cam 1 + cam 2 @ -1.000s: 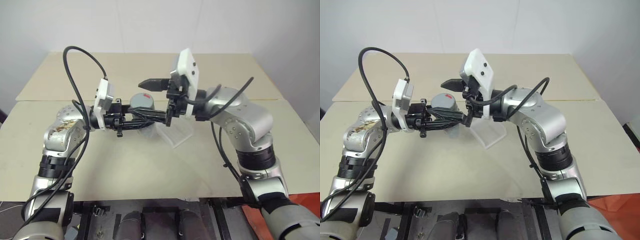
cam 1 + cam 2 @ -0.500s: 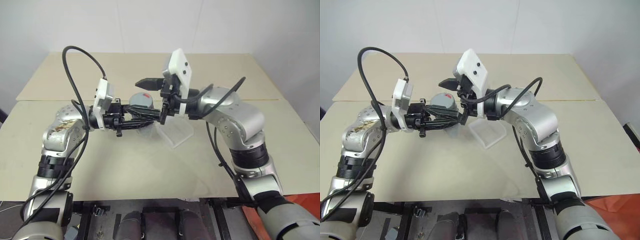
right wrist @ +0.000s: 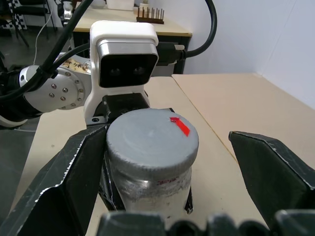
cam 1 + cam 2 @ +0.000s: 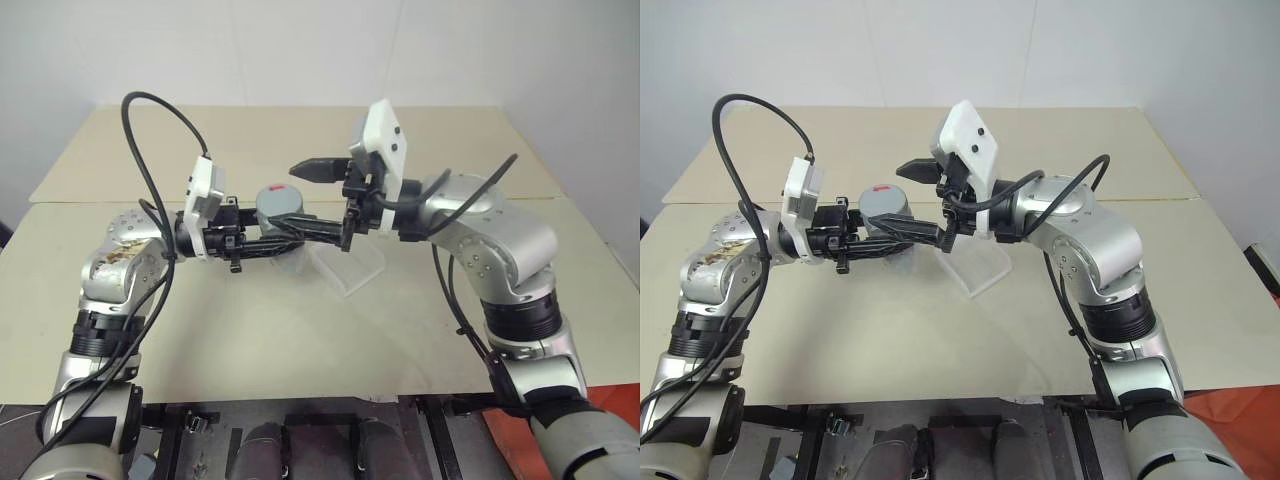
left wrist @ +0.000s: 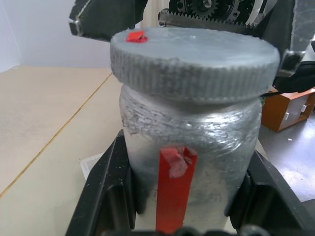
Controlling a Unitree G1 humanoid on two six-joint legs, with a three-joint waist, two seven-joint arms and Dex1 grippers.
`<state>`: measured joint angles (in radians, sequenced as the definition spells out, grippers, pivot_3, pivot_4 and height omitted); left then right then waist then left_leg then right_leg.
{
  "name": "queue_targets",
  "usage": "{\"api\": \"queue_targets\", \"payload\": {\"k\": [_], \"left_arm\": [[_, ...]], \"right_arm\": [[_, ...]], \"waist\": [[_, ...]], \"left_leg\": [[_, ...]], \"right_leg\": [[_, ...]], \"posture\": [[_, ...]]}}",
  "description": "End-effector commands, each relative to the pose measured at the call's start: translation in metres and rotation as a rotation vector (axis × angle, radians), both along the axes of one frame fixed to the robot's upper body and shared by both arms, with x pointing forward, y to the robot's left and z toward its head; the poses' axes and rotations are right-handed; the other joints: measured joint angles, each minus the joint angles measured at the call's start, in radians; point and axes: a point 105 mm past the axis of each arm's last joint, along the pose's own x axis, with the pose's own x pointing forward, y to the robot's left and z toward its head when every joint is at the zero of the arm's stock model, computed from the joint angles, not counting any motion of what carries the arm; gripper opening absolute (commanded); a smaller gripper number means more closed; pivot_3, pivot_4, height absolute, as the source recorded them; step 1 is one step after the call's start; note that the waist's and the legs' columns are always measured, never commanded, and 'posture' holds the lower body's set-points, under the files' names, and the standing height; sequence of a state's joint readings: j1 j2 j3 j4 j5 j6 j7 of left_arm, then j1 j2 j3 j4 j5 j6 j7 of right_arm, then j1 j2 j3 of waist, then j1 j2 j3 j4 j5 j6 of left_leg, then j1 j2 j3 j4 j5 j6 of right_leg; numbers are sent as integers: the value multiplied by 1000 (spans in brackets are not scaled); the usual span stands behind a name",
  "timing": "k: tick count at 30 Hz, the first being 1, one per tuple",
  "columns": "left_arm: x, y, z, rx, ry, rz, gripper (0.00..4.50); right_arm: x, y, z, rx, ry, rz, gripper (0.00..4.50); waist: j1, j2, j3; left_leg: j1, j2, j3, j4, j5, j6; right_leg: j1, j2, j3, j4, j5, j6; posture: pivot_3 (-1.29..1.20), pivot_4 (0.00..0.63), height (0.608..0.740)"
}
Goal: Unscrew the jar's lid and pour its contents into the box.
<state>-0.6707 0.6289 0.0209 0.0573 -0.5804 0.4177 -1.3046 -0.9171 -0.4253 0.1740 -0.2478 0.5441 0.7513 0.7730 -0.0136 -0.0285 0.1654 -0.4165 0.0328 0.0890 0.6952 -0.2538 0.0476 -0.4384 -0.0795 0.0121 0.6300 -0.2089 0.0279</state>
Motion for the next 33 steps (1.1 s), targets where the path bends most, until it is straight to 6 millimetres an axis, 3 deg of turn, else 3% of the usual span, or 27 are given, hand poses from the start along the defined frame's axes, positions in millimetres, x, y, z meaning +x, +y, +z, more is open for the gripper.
{"api": "queue_targets", "payload": {"k": [1,15,21,33], "left_arm": [[-8,3,19,-11,-82,-37,1911],[-6,6,18,-10,-81,-20,1911],[-4,1,14,-13,-77,-21,1911],[-3,-5,15,-16,-81,-44,1911]], "right_arm": [[15,-29,15,39,-46,-123,4477],[-6,-42,7,-10,-37,-23,4477],[-22,-26,23,55,-34,66,4477],[-17,10,22,24,-34,58,4477]], "waist": [[0,0,0],[0,0,0],[0,0,0],[2,0,0]], "left_leg": [[0,0,0,0,0,0],[0,0,0,0,0,0],[0,0,0,0,0,0],[0,0,0,0,0,0]], "right_leg": [[0,0,0,0,0,0],[0,0,0,-1,0,0],[0,0,0,-1,0,0],[0,0,0,0,0,0]], "posture": [[0,150,740],[0,150,740],[0,150,740],[0,150,740]]}}
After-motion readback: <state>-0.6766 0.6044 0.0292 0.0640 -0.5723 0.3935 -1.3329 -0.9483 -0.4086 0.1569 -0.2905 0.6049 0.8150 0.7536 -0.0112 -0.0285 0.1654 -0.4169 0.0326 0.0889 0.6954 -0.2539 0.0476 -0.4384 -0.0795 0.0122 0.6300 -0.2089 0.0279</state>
